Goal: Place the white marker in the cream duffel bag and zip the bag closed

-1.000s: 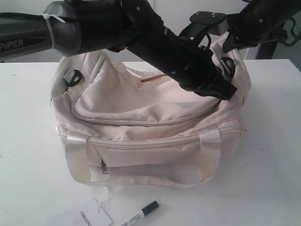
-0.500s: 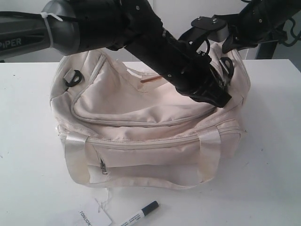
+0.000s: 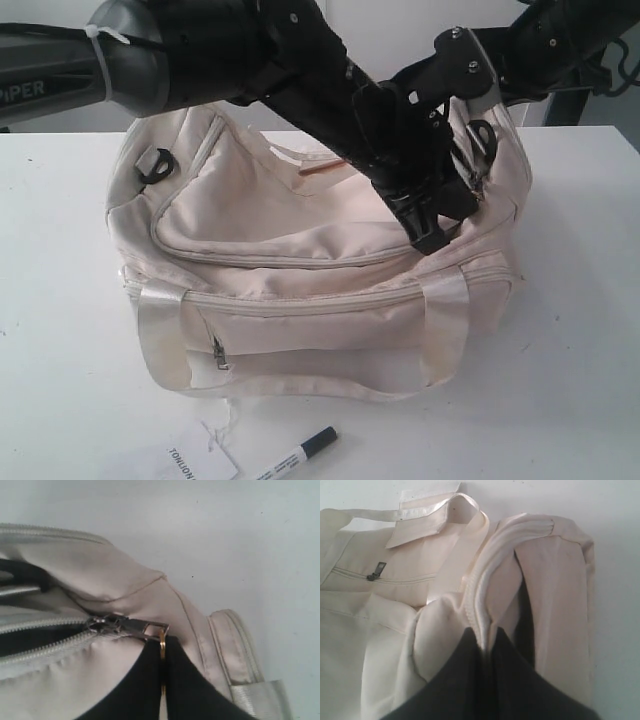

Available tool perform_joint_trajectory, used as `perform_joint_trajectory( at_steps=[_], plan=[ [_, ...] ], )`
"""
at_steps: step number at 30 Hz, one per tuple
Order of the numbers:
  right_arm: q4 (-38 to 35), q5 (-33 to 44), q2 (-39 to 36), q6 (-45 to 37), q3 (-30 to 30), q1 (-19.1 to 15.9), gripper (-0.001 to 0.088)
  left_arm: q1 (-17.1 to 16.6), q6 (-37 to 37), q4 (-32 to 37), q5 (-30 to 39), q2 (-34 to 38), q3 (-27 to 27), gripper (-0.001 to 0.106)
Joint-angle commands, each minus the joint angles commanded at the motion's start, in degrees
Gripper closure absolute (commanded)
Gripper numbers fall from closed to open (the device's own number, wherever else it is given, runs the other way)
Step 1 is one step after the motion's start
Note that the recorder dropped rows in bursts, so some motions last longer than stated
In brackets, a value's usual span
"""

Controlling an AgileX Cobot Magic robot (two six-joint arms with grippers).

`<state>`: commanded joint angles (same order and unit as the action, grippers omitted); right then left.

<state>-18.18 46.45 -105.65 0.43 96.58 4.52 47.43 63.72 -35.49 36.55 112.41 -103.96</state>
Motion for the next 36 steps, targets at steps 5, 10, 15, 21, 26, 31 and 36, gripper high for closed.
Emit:
perform_joint_trajectory(
  at_steps=[5, 10, 15, 21, 26, 31, 36],
  plan=[
    [0.0, 0.8, 0.0, 1.3, 0.0, 0.0, 0.0868, 0.0, 3.8, 0.0, -2.1, 0.0, 0.0, 0.105],
    [0.0, 2.2, 0.0, 1.3, 0.0, 0.0, 0.0829, 0.0, 4.0, 0.0, -2.1, 0.0, 0.0, 0.105],
    [0.0, 4.8, 0.0, 1.3, 1.0, 0.0, 0.0611, 0.0, 4.0, 0.0, -2.1, 0.0, 0.0, 0.105],
    [-0.1, 9.3, 0.2, 1.3, 4.6, 0.0, 0.0504, 0.0, 4.0, 0.0, -2.1, 0.0, 0.0, 0.105],
    [-1.0, 12.4, 1.0, -1.4, 5.5, 0.0, 0.0501, 0.0, 4.0, 0.0, -2.0, 0.0, 0.0, 0.105],
    [-5.0, 15.2, 1.0, -5.7, 5.5, 0.1, 0.0440, 0.0, 4.2, 0.0, -2.0, 0.0, 0.0, 0.105],
    [-5.7, 16.5, 0.6, -6.8, 5.5, 0.1, 0.0400, 0.0, 4.2, 0.0, -2.0, 0.0, 0.0, 0.105]
  ],
)
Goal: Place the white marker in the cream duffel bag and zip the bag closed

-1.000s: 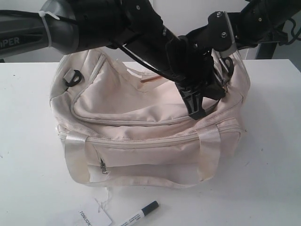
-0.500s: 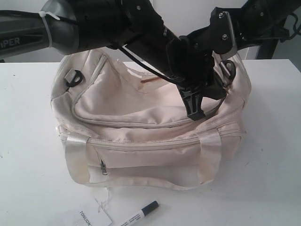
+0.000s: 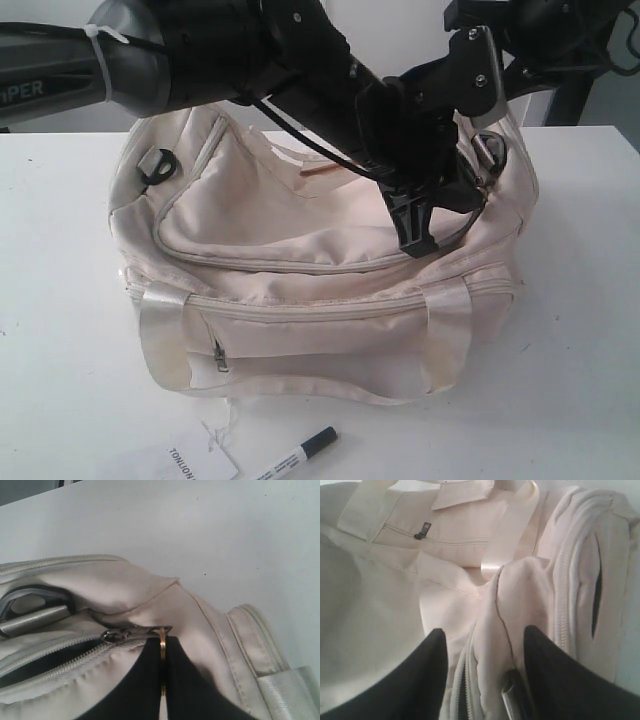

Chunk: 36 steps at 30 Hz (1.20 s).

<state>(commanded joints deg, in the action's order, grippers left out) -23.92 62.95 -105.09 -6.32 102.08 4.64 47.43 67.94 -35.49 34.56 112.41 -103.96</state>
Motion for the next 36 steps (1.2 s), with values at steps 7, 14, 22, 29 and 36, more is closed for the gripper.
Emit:
perform_joint_trajectory(
  at_steps=[7, 14, 22, 29, 36],
  plan=[
    [-2.2, 2.9, -1.7, -0.1, -0.1, 0.0, 0.0378, 0.0, 0.0, 0.0, 0.0, 0.0, 0.0, 0.105],
    [-2.4, 5.7, -3.2, -0.1, -0.2, 0.6, 0.0309, 0.0, 0.0, 0.0, 0.0, 0.0, 0.0, 0.105],
    [-2.0, 6.5, -5.4, -0.1, -0.2, 2.8, 0.0309, 0.0, 0.0, 0.0, 0.0, 0.0, 0.0, 0.105],
    [-1.5, 7.0, -6.4, -0.8, -1.4, 2.8, 0.0444, 0.0, 0.0, 0.0, 0.0, 0.0, 0.0, 0.105],
    [-2.0, 6.7, -6.4, -1.5, -2.6, 2.8, 0.0868, 0.0, -0.2, 0.0, 0.1, 0.0, 0.0, 0.105]
  ],
)
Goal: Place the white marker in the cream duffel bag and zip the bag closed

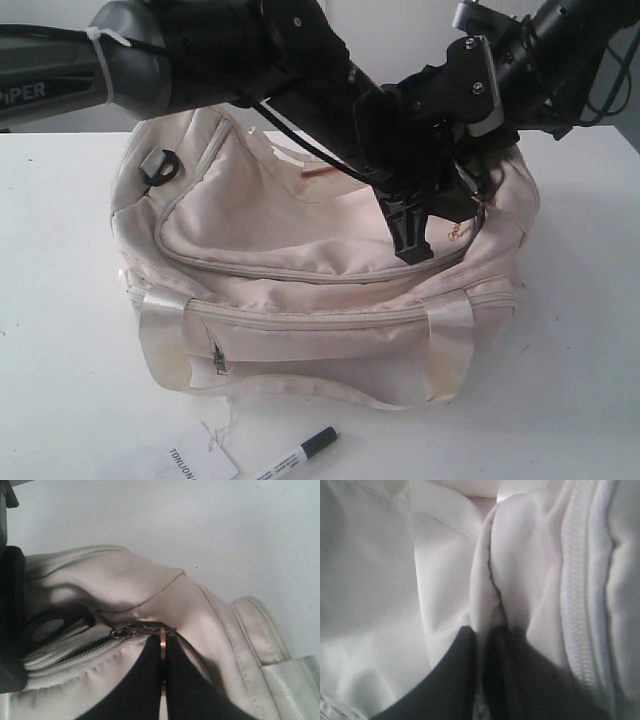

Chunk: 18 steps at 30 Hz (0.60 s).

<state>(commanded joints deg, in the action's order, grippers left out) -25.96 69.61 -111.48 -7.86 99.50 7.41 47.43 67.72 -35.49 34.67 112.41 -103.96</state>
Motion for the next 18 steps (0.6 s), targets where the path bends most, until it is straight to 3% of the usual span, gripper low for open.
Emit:
perform_joint_trajectory(
  at_steps=[9, 18],
  plan=[
    [-5.9, -3.0, 0.4, 0.5, 0.4, -2.1, 0.0868, 0.0, -4.8, 0.0, 4.0, 0.0, 0.0, 0.105],
    [-8.1, -4.0, 1.2, 0.5, 0.4, -4.1, 0.0868, 0.0, -9.0, -5.2, 5.8, 0.0, 0.0, 0.105]
  ],
)
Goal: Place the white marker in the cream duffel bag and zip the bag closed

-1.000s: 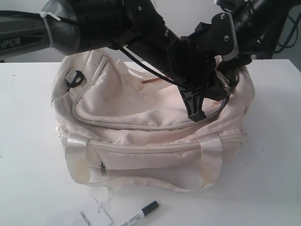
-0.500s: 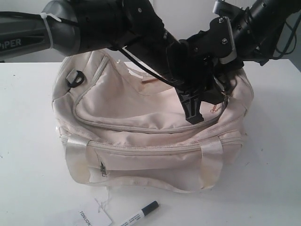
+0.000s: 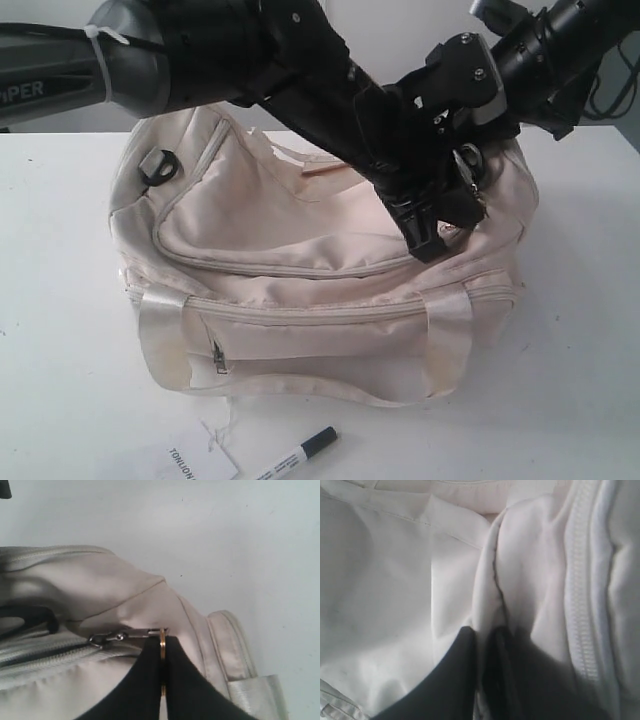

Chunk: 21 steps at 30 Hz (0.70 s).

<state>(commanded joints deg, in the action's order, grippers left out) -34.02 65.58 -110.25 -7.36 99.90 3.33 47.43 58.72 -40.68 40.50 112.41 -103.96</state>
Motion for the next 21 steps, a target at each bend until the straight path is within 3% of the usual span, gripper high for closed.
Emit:
perform_joint_trajectory(
  at_steps=[6, 21],
  plan=[
    [-1.8, -1.0, 0.1, 0.0, 0.0, 0.0, 0.0868, 0.0, -3.6, -0.4, 1.7, 0.0, 0.0, 0.105],
    [-2.5, -2.4, 0.5, 0.0, 0.0, 0.0, 0.0868, 0.0, -3.5, -0.1, 10.9, 0.0, 0.0, 0.105]
  ],
)
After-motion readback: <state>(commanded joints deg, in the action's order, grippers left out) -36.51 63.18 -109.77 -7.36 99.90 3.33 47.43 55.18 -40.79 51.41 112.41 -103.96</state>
